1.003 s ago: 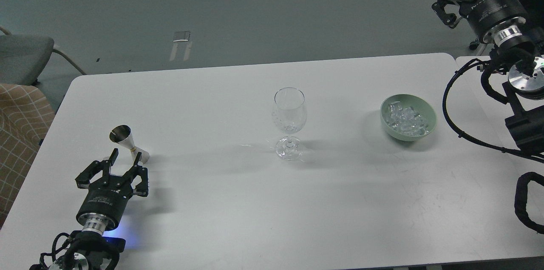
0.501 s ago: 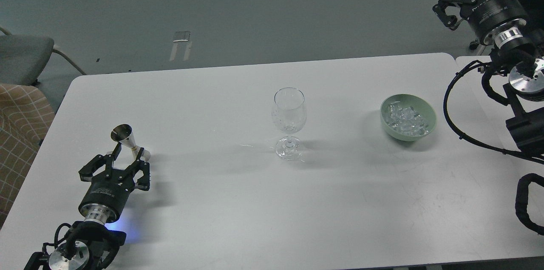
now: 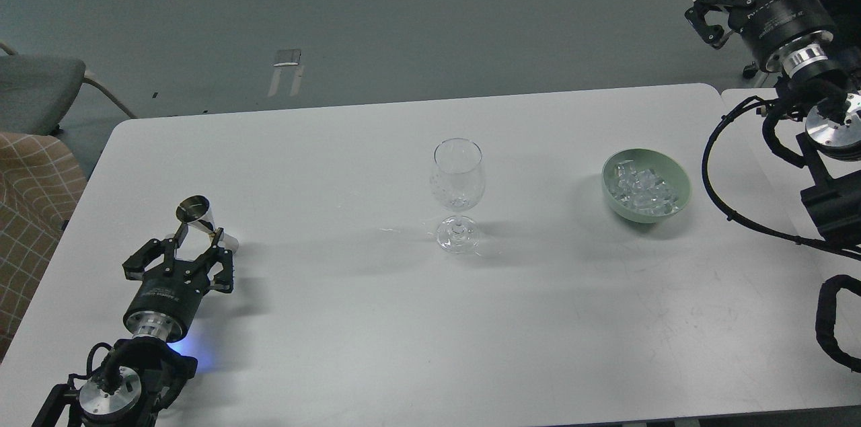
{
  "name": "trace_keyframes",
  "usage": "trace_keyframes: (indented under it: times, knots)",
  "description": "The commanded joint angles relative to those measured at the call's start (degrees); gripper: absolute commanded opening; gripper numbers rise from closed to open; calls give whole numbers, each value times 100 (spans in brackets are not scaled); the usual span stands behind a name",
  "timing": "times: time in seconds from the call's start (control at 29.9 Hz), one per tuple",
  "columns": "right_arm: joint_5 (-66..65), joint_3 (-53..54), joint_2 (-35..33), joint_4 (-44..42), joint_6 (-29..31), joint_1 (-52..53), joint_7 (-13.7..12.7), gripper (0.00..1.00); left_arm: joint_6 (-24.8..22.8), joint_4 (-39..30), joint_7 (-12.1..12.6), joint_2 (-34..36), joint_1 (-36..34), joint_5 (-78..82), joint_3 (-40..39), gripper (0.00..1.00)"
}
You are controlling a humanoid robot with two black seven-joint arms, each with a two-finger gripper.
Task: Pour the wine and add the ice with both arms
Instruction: 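Close the left gripper around the silver jigger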
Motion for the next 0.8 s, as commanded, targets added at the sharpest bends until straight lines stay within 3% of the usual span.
trace_keyframes:
  times: [0.0,0.77]
  knots:
    - [0,0,2,0,0,-4,-1,100,-1,10,1,1,-33,6,9,52]
    - [0,0,-7,0,0,-21,-1,100,34,485,-8,-8,-542,-11,0,52]
